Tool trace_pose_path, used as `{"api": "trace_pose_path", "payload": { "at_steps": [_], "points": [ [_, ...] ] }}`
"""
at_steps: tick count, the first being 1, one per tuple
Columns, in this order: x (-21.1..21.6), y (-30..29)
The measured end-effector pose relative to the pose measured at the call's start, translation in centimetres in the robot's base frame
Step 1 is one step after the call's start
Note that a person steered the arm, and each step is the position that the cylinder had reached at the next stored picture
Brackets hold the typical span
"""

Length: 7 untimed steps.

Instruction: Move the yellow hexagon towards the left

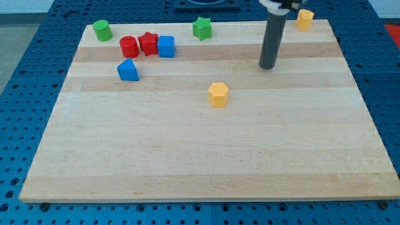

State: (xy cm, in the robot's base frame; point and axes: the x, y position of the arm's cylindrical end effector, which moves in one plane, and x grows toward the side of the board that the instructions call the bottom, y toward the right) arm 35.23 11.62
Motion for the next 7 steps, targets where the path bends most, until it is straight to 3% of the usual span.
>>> {"api": "trace_pose_path", "payload": {
  "at_steps": [3,7],
  "points": [
    [6.3,-5.4],
    [8.1,-14.9]
  ]
}}
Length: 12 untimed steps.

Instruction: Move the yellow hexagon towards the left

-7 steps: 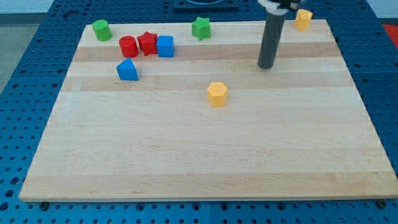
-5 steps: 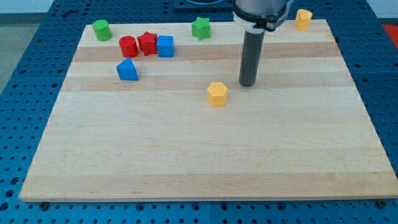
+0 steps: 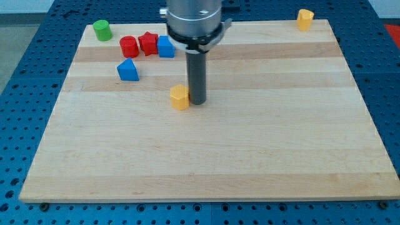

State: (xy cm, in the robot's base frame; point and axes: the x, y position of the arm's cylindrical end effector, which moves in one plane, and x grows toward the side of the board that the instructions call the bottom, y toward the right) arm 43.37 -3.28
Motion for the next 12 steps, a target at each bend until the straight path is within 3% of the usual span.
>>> {"api": "trace_pose_path", "payload": {
  "at_steps": [2,5,9,12],
  "points": [
    [-0.4,-4.4],
    [2.6,-8.7],
    [0.4,-16.9],
    [-0.1,-19.6]
  ]
}}
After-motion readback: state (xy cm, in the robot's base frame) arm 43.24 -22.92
